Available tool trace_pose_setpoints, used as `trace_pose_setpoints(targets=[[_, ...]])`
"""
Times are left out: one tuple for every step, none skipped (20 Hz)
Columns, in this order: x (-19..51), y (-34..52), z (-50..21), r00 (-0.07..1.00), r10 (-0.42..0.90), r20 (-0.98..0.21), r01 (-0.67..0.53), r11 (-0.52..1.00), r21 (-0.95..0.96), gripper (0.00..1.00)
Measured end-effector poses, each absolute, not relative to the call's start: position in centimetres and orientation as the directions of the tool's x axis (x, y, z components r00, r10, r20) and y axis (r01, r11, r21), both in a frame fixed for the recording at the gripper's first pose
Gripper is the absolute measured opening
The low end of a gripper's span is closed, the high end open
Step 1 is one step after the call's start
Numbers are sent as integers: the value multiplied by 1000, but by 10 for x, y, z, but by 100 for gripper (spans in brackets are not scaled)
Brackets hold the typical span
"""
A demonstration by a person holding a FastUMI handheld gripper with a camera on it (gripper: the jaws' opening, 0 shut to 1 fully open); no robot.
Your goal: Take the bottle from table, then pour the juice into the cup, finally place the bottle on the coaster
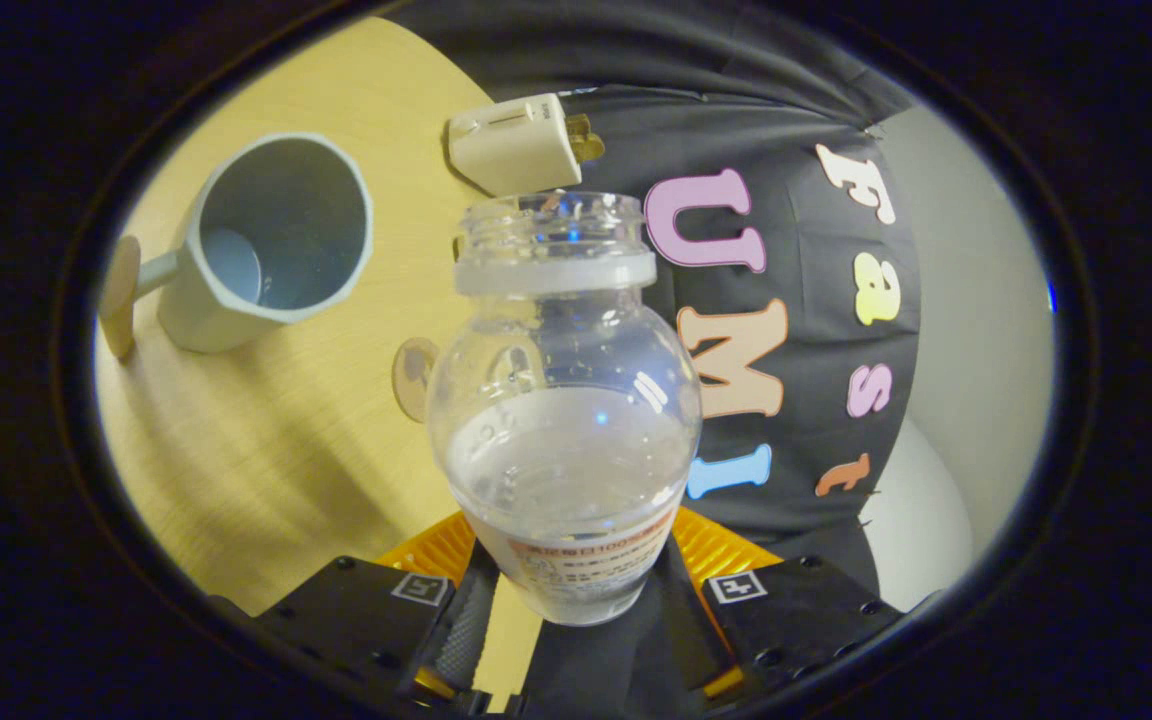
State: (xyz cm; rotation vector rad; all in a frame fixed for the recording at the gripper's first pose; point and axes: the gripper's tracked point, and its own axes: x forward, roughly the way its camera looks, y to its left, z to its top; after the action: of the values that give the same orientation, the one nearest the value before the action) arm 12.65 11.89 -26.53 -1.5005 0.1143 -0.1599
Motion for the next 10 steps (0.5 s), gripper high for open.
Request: trace_pose_setpoints(targets=[[126,120,-265,985,-173,24,33,51,-998,79],[127,119,-265,985,-170,26,33,37,-999,79],[126,120,-264,986,-166,33,36,17,-999,79],[126,122,-262,987,-158,40,39,-6,-999,78],[127,125,-261,988,-148,49,44,-34,-998,78],[129,126,-262,989,-142,49,42,-52,-998,78],[130,127,-262,989,-137,50,41,-69,-997,78],[130,127,-261,990,-133,49,39,-80,-996,78],[129,128,-260,990,-129,51,40,-86,-995,78],[130,130,-260,991,-125,52,41,-89,-995,78]])
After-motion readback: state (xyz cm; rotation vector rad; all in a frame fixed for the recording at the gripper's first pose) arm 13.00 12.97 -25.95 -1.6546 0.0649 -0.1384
